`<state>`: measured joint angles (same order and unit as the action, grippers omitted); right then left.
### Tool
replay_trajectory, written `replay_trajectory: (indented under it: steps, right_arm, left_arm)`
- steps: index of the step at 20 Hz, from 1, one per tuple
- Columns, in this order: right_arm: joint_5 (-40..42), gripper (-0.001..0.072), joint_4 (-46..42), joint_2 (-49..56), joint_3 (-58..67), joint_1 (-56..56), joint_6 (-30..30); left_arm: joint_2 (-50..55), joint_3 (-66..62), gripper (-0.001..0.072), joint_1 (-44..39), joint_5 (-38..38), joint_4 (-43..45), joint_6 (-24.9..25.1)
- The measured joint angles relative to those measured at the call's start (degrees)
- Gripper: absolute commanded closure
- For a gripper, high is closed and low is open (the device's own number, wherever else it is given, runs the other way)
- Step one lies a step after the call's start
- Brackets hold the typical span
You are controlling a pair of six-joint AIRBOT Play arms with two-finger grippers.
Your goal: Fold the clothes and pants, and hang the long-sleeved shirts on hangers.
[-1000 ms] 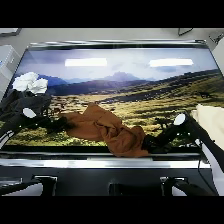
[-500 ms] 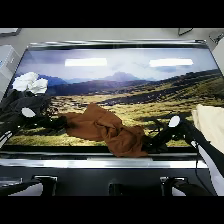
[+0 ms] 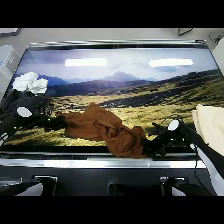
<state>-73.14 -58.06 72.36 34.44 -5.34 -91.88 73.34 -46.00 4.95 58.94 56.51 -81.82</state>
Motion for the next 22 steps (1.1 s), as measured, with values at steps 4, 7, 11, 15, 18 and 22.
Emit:
replay_trajectory:
  steps: [4,7,11,15,18,22]
  right_arm:
    - [-0.4,0.0678,-2.8,-2.4,9.1,0.0,1.0]
    - [-0.3,0.0677,-8.9,-6.7,24.9,1.3,0.7]
    - [5.0,0.0676,-18.0,-13.9,48.2,4.0,-0.1]
    - [8.8,0.0676,-22.4,-21.6,59.4,4.9,-0.3]
    - [10.4,0.0676,-23.9,-26.9,62.0,5.1,-0.3]
    - [9.4,0.0676,-25.8,-31.3,63.1,5.1,-0.5]
  left_arm:
    - [-5.5,-6.3,0.0678,0.6,1.2,0.2,2.4]
    - [-11.9,-18.3,0.0677,2.3,1.5,0.2,3.3]
    - [-20.3,-37.6,0.0677,3.8,0.5,0.1,3.6]
    - [-27.9,-46.8,0.0677,4.1,0.4,0.1,0.9]
    - [-32.2,-49.0,0.0677,4.2,2.8,0.1,-1.4]
    - [-34.5,-48.1,0.0677,4.2,8.3,0.1,-3.3]
